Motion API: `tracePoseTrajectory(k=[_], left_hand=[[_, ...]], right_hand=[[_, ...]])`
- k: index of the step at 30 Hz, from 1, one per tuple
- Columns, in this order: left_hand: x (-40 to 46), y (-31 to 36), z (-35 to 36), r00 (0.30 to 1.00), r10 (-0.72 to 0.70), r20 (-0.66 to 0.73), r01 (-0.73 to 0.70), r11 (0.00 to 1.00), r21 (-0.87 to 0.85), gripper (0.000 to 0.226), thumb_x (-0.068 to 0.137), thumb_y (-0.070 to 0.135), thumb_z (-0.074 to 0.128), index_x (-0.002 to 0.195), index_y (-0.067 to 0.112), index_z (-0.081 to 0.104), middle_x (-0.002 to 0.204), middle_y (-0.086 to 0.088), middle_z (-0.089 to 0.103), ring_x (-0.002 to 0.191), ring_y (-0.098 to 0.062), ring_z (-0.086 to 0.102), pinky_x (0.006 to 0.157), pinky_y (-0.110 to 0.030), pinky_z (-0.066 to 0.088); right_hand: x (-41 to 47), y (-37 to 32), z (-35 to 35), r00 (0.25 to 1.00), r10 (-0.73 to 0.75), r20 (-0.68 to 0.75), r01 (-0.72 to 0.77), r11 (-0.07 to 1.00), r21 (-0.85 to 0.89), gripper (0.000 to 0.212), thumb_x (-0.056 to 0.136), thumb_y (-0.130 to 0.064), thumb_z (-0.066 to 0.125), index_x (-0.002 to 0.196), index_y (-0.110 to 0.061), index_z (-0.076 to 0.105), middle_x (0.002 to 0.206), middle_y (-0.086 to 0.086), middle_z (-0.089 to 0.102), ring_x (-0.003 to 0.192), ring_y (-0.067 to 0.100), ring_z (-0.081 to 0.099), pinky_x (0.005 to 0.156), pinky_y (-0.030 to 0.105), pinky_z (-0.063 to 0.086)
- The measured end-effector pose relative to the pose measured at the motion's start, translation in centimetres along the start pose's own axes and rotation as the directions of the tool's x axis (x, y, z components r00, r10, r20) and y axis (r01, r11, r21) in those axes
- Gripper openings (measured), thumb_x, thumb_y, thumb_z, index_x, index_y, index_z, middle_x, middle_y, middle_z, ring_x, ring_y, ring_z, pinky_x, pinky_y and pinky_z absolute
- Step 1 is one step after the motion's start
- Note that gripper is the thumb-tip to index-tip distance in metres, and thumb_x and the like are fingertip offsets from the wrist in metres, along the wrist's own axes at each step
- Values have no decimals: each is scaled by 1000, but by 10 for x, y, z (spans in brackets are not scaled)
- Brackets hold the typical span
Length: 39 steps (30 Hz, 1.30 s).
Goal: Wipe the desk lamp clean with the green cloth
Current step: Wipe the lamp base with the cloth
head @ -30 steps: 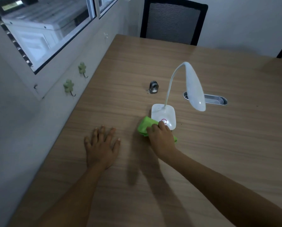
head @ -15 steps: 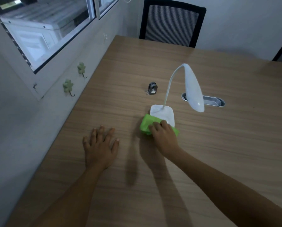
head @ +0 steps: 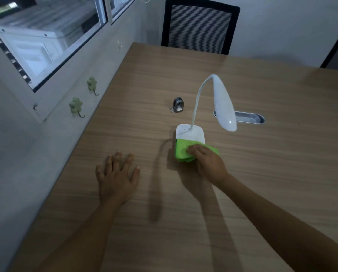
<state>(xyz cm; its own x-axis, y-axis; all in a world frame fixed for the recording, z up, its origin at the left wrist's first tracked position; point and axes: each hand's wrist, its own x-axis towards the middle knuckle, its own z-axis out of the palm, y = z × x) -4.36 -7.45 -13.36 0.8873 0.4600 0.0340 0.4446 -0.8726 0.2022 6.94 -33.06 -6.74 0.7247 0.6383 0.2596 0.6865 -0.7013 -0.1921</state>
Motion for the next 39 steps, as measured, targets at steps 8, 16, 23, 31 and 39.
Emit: tracePoseTrajectory(k=[8, 16, 23, 31, 39], left_hand=[[-1, 1, -1, 1000, 3, -8, -3, 1000, -9, 60, 85, 62, 24, 142, 45, 28, 157, 0, 30, 146, -27, 22, 113, -59, 15], [2, -2, 6, 999, 22, -50, -20, 999, 41, 58, 84, 60, 32, 138, 41, 40, 151, -3, 42, 140, -31, 35, 107, -59, 23], [0, -2, 2, 997, 27, -69, -23, 998, 63, 59, 83, 57, 34, 137, 37, 44, 148, -7, 46, 136, -32, 39, 105, -58, 26], [-1, -1, 1, 997, 28, -73, -22, 997, 74, 59, 83, 59, 34, 136, 37, 45, 146, -7, 47, 136, -32, 40, 105, -57, 26], [0, -1, 1, 999, 9, -42, -8, 999, 42, 61, 83, 60, 28, 140, 41, 38, 153, -3, 38, 142, -29, 31, 109, -58, 20]], right_hand=[[14, -38, -15, 1000, 6, 19, -5, 997, -71, 59, 66, 2, 75, 119, -12, 52, 106, 14, 71, 74, 33, 71, 42, 31, 48], [130, -76, 3, 889, 396, 230, -293, 877, -380, 27, 92, -2, 44, 114, 0, 60, 122, 21, 61, 114, 38, 55, 94, 43, 46], [132, -105, 28, 897, 370, 241, -339, 927, -160, 19, 86, -6, 57, 98, -2, 71, 104, 18, 71, 104, 37, 64, 85, 38, 51], [129, -71, 1, 878, 416, 237, -388, 908, -157, 27, 94, -1, 44, 114, -1, 62, 123, 17, 62, 115, 35, 57, 92, 40, 48], [94, -81, -11, 984, 146, 107, -117, 964, -237, 14, 73, -8, 71, 86, -7, 67, 81, 10, 73, 69, 24, 71, 47, 27, 46]])
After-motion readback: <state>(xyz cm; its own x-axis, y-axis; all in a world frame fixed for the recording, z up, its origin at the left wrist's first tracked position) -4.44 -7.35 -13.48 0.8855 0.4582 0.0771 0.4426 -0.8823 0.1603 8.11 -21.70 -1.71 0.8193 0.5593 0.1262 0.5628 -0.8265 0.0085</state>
